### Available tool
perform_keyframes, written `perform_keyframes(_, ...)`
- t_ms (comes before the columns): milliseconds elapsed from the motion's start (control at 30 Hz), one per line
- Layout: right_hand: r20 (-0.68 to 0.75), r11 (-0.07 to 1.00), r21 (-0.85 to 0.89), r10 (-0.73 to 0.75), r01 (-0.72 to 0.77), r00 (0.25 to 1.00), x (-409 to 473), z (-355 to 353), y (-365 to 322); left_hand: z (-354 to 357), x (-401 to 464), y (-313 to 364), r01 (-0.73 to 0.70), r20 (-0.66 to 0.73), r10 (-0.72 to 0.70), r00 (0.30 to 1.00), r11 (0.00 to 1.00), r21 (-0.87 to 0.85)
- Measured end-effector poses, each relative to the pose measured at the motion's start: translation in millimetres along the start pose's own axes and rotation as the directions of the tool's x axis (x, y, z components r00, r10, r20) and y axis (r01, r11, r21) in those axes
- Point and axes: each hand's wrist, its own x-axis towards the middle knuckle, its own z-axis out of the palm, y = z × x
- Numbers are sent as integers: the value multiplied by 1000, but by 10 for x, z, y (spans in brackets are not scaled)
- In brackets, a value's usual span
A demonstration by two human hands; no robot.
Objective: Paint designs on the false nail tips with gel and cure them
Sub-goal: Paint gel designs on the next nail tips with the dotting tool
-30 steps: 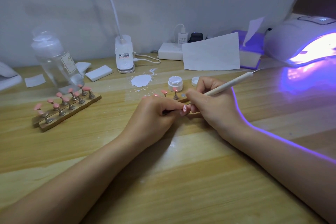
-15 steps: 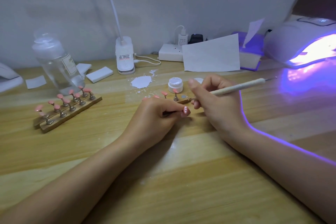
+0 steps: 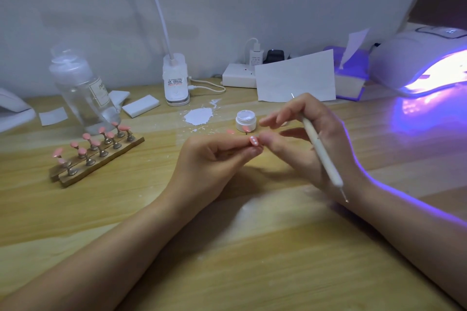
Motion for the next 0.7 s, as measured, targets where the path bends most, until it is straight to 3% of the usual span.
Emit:
perform_keyframes(133,120,999,-24,-46,49,992,-22,13,18,-17,10,-10,21,-9,-21,1000,1000,6)
perform_keyframes(500,137,996,-38,-70,75,988,-19,32,3,-11,15,-23,13,33,-14,999,999,41)
perform_keyframes(700,147,993,-49,-103,111,984,-6,29,-10,-18,10,-42,61,102,-59,993,998,-22)
